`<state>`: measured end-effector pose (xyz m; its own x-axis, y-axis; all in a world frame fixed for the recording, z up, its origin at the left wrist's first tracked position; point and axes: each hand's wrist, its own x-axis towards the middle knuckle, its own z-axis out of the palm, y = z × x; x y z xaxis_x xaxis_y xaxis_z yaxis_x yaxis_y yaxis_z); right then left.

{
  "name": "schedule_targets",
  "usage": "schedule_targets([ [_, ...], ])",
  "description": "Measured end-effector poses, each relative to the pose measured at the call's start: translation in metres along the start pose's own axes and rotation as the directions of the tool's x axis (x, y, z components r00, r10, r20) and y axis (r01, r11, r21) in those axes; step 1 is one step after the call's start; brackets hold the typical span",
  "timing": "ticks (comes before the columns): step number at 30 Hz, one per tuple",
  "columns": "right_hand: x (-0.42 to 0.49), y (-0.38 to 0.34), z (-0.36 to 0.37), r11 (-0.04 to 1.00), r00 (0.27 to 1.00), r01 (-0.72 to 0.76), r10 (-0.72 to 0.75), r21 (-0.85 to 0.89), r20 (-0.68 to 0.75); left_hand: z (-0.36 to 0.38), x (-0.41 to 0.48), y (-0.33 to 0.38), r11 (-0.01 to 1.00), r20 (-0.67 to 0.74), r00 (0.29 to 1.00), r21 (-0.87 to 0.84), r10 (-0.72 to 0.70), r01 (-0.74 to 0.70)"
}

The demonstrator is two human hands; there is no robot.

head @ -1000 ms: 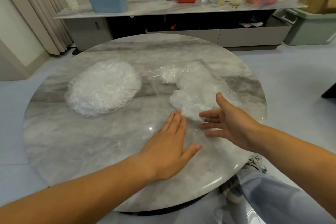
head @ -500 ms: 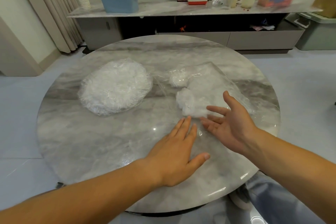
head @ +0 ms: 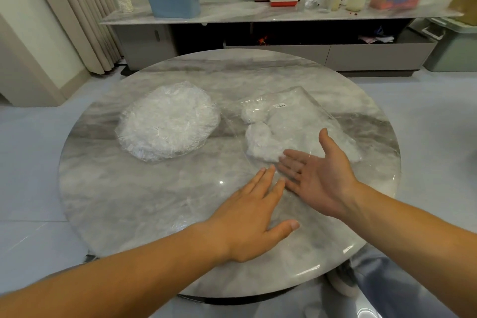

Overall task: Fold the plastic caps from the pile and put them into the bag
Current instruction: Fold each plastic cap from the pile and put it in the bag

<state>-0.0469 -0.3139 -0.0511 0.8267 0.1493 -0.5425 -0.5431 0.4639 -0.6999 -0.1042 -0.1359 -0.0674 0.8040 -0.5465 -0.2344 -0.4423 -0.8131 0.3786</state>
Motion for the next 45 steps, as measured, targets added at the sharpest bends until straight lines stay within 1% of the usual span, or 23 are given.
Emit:
schedule_targets([
  [3,-0.011,-0.003,-0.009,0.997,1.0,0.014,-0.015,-0.075,-0.007,0.0,0.004,-0.004,0.999,0.017,1.0,-0.035,-0.011,0.012],
  [5,-0.021,-0.005,-0.016,0.981,0.996,0.044,-0.058,-0.188,-0.073,-0.002,0.006,-0.005,0.997,0.017,1.0,-0.078,-0.007,0.008],
  [7,-0.032,-0.011,-0.018,0.939,0.976,0.088,-0.148,-0.333,-0.159,-0.005,0.006,-0.007,0.991,-0.014,1.0,-0.133,0.02,-0.022],
  [8,-0.037,-0.014,-0.017,0.906,0.962,0.107,-0.199,-0.409,-0.189,-0.007,0.004,-0.009,0.985,-0.052,0.998,-0.166,0.035,-0.043],
  [10,-0.047,-0.021,-0.009,0.832,0.933,0.154,-0.299,-0.533,-0.198,-0.011,0.0,-0.014,0.97,-0.159,0.987,-0.232,0.037,-0.074],
  [11,-0.05,-0.024,-0.004,0.79,0.918,0.192,-0.354,-0.582,-0.177,-0.014,-0.002,-0.016,0.966,-0.215,0.977,-0.25,0.014,-0.069],
  [13,-0.052,-0.022,0.009,0.676,0.887,0.307,-0.458,-0.67,-0.055,-0.025,-0.006,-0.029,0.968,-0.326,0.942,-0.252,-0.082,-0.003],
  [14,-0.052,-0.019,0.013,0.591,0.862,0.375,-0.505,-0.714,0.036,-0.031,-0.005,-0.037,0.971,-0.372,0.919,-0.236,-0.132,0.044],
  [15,-0.05,-0.014,0.017,0.465,0.828,0.438,-0.541,-0.769,0.145,-0.038,-0.006,-0.049,0.972,-0.404,0.897,-0.211,-0.18,0.1],
  [16,-0.047,-0.008,0.021,0.293,0.79,0.486,-0.551,-0.823,0.27,-0.044,-0.007,-0.062,0.969,-0.415,0.88,-0.177,-0.23,0.169],
  [17,-0.044,-0.004,0.026,0.09,0.75,0.515,-0.528,-0.852,0.398,-0.051,-0.008,-0.078,0.959,-0.407,0.869,-0.135,-0.283,0.249],
  [18,-0.038,0.001,0.032,-0.124,0.713,0.531,-0.469,-0.839,0.521,-0.056,-0.009,-0.094,0.942,-0.39,0.859,-0.08,-0.331,0.326],
  [19,-0.031,0.006,0.037,-0.298,0.699,0.527,-0.381,-0.796,0.605,-0.06,-0.011,-0.109,0.922,-0.374,0.853,-0.021,-0.365,0.386],
  [20,-0.024,0.011,0.042,-0.413,0.708,0.511,-0.295,-0.754,0.641,-0.062,-0.013,-0.122,0.904,-0.362,0.848,0.029,-0.388,0.426],
  [21,-0.017,0.016,0.047,-0.477,0.728,0.494,-0.23,-0.727,0.646,-0.064,-0.014,-0.132,0.889,-0.354,0.844,0.065,-0.404,0.453],
  [22,-0.009,0.022,0.05,-0.511,0.752,0.48,-0.179,-0.713,0.634,-0.064,-0.014,-0.14,0.879,-0.35,0.84,0.085,-0.414,0.468],
  [24,0.002,0.031,0.057,-0.547,0.773,0.472,-0.12,-0.691,0.623,-0.063,-0.013,-0.148,0.869,-0.348,0.838,0.109,-0.421,0.482],
  [27,0.013,0.039,0.063,-0.569,0.778,0.479,-0.077,-0.668,0.624,-0.061,-0.011,-0.149,0.862,-0.332,0.84,0.125,-0.43,0.491],
  [33,0.024,0.045,0.067,-0.572,0.792,0.473,-0.058,-0.671,0.608,-0.062,-0.015,-0.153,0.853,-0.328,0.839,0.15,-0.435,0.5],
  [36,0.023,0.046,0.067,-0.565,0.79,0.48,-0.055,-0.671,0.611,-0.063,-0.018,-0.155,0.851,-0.376,0.83,0.166,-0.412,0.498],
  [40,0.023,0.043,0.068,-0.545,0.762,0.507,-0.078,-0.668,0.643,-0.064,-0.025,-0.152,0.883,-0.45,0.829,0.161,-0.331,0.44],
  [43,0.023,0.04,0.067,-0.519,0.736,0.536,-0.1,-0.666,0.67,-0.063,-0.037,-0.145,0.916,-0.452,0.854,0.167,-0.258,0.365],
  [45,0.02,0.039,0.066,-0.505,0.723,0.553,-0.105,-0.663,0.683,-0.061,-0.049,-0.135,0.933,-0.424,0.878,0.172,-0.221,0.317],
])
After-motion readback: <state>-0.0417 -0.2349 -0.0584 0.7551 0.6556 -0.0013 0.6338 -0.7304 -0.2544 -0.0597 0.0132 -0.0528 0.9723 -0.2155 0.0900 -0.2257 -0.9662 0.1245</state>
